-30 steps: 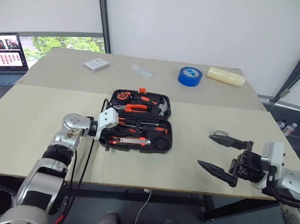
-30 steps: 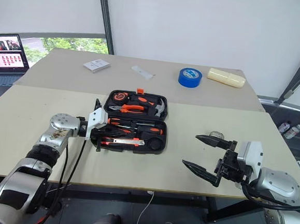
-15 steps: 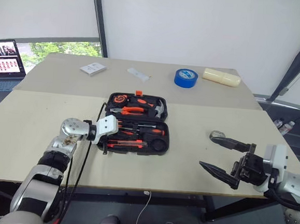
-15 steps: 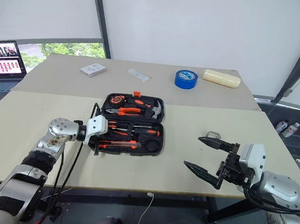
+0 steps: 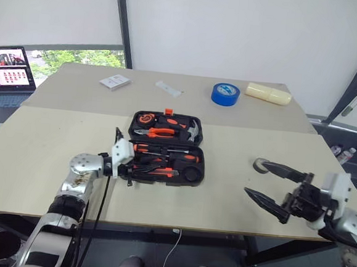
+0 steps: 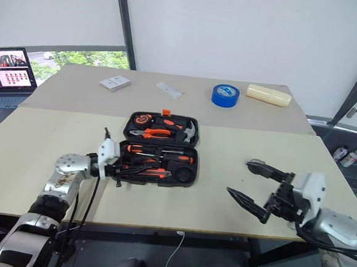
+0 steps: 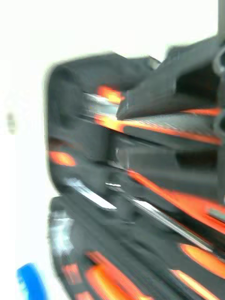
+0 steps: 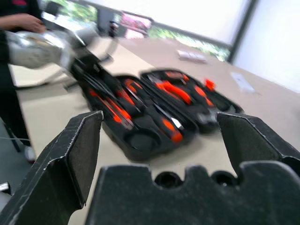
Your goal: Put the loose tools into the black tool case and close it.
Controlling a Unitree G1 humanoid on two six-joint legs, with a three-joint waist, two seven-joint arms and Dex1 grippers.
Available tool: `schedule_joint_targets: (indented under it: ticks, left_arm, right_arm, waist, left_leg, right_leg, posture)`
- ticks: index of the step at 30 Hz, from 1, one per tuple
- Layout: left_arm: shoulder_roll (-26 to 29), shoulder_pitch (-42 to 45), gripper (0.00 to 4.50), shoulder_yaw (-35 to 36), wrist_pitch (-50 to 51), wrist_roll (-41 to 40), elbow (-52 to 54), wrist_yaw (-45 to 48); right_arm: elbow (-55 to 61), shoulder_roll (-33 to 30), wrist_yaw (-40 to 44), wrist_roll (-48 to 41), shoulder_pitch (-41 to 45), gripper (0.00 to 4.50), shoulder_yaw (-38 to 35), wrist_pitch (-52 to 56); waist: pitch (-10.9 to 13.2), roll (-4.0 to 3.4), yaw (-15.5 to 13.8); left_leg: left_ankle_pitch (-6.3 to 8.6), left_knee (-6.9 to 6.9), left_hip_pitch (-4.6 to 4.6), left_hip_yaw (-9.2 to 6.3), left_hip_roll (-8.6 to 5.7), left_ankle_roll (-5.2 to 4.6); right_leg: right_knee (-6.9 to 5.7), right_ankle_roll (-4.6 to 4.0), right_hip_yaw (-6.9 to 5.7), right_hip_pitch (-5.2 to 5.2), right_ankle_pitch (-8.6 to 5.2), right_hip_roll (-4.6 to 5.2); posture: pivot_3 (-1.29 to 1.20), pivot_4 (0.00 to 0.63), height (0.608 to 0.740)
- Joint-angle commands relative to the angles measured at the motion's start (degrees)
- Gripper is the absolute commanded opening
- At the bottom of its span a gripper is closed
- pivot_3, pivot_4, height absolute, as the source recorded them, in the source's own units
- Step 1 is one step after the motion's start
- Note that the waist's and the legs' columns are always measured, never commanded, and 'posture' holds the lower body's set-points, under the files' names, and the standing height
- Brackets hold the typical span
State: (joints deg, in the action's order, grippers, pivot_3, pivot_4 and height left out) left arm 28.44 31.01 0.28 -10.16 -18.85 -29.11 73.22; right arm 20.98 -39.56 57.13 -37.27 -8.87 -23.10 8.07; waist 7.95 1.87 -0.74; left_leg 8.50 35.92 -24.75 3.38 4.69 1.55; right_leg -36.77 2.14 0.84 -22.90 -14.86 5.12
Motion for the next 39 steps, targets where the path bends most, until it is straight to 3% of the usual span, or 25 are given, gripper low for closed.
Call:
schedule_joint_targets:
  ticks: [1, 5, 6, 10, 14, 20, 23, 29, 34, 37, 39]
  left_arm:
    - [5.5, -6.6, 2.88, 4.2, 12.2, -9.7, 18.2, 1.5]
    - [8.6, -15.8, 4.28, 8.0, 16.2, -13.7, 28.1, 0.1]
    - [9.7, -18.7, 4.40, 8.8, 17.1, -13.8, 29.3, 0.2]
    - [12.3, -26.4, 4.40, 11.8, 19.0, -15.8, 31.6, 2.1]
    - [10.7, -28.2, 4.40, 14.4, 18.9, -18.6, 34.5, 0.6]
    - [6.9, -27.7, 4.40, 13.1, 17.1, -17.8, 38.9, -3.1]
    - [5.2, -27.0, 4.40, 11.7, 16.9, -17.0, 40.0, -4.9]
    - [3.7, -27.0, 4.40, 9.4, 17.9, -16.5, 43.1, -8.4]
    - [3.7, -29.4, 4.40, 9.5, 17.4, -15.4, 45.3, -11.0]
    - [3.8, -30.0, 4.50, 8.9, 17.0, -14.6, 46.1, -11.5]
    - [3.8, -30.1, 4.50, 9.2, 16.6, -14.3, 46.1, -11.9]
  right_arm:
    - [-2.7, 0.4, 0.7, 2.1, -5.9, 4.50, -7.1, -4.2]
    - [-9.0, 3.0, -0.1, 6.3, -12.1, 4.50, -10.3, -9.6]
    - [-10.7, 3.8, -1.0, 7.0, -13.3, 4.50, -10.7, -9.9]
    - [-12.4, 3.8, -7.3, 9.6, -14.9, 4.50, -11.5, -5.4]
    - [-11.2, -2.0, -8.6, 9.7, -9.7, 4.50, -10.0, 0.4]
    - [-13.0, -16.4, -5.5, 10.5, 8.1, 4.50, 1.6, 17.3]
    - [-17.8, -19.3, -2.8, 12.9, 19.2, 4.50, 10.0, 22.3]
    - [-37.3, -16.8, 2.9, 27.3, 42.1, 4.50, 29.4, 19.1]
    - [-51.4, -10.1, 5.5, 34.8, 53.8, 4.50, 37.6, 15.5]
    - [-58.9, -7.7, 5.4, 37.7, 57.2, 3.85, 39.1, 13.1]
    - [-63.0, -6.9, 5.4, 39.8, 59.1, 3.13, 40.0, 11.1]
  waist:
    - [0.0, -0.02, 0.2]
    - [0.0, -0.06, 0.3]
    - [0.0, -0.09, 0.3]
    - [0.1, -0.20, 0.7]
    - [0.3, -0.34, 0.9]
    - [0.4, -0.37, 1.4]
    - [0.5, -0.27, 1.4]
    - [0.5, -0.15, 1.4]
    - [0.6, -0.15, 1.4]
    - [0.6, -0.15, 1.1]
    - [0.6, -0.18, 1.0]
  left_leg:
    - [0.00, -0.01, -0.05, 0.00, -0.01, 0.00]
    - [0.22, -0.06, 0.03, 0.04, -0.01, -0.04]
    - [0.24, -0.07, 0.06, 0.04, 0.00, -0.04]
    - [0.30, -0.06, 0.12, 0.06, 0.04, 0.06]
    - [0.52, 0.00, 0.16, 0.09, 0.02, 0.42]
    - [0.52, 0.00, 0.37, 0.13, -0.10, 0.43]
    - [0.50, 0.00, 0.35, 0.08, -0.08, 0.40]
    - [0.36, -0.04, -0.24, 0.02, -0.15, -0.23]
    - [0.54, -0.06, -0.53, 0.02, -0.19, -0.36]
    - [0.57, -0.09, -0.54, 0.03, -0.20, -0.35]
    - [0.57, -0.04, -0.56, 0.03, -0.21, -0.34]
  right_leg:
    - [0.00, 0.06, 0.01, -0.05, 0.09, 0.00]
    - [0.00, -0.10, 0.06, -0.02, -0.03, 0.02]
    - [-0.01, -0.10, 0.05, -0.04, -0.07, 0.01]
    - [-0.04, -0.23, 0.06, -0.14, -0.45, 0.04]
    - [0.01, -0.33, 0.05, -0.35, -0.36, 0.15]
    - [0.07, -0.33, 0.14, -0.24, -0.35, 0.26]
    - [0.01, -0.32, 0.15, -0.20, -0.30, 0.14]
    - [0.04, -0.13, 0.29, -0.39, -0.08, 0.01]
    - [0.07, -0.10, 0.29, -0.67, -0.15, 0.00]
    - [0.07, -0.09, 0.27, -0.69, -0.16, 0.01]
    - [0.04, -0.08, 0.25, -0.69, -0.16, 0.03]
  posture:
    - [0.00, 0.150, 0.740]
    - [0.00, 0.150, 0.740]
    - [0.00, 0.150, 0.740]
    - [0.00, 0.150, 0.740]
    - [0.00, 0.150, 0.740]
    - [0.00, 0.150, 0.740]
    - [0.00, 0.150, 0.740]
    - [0.00, 0.150, 0.740]
    - [0.00, 0.150, 0.740]
    - [0.00, 0.150, 0.740]
    - [0.00, 0.150, 0.740]
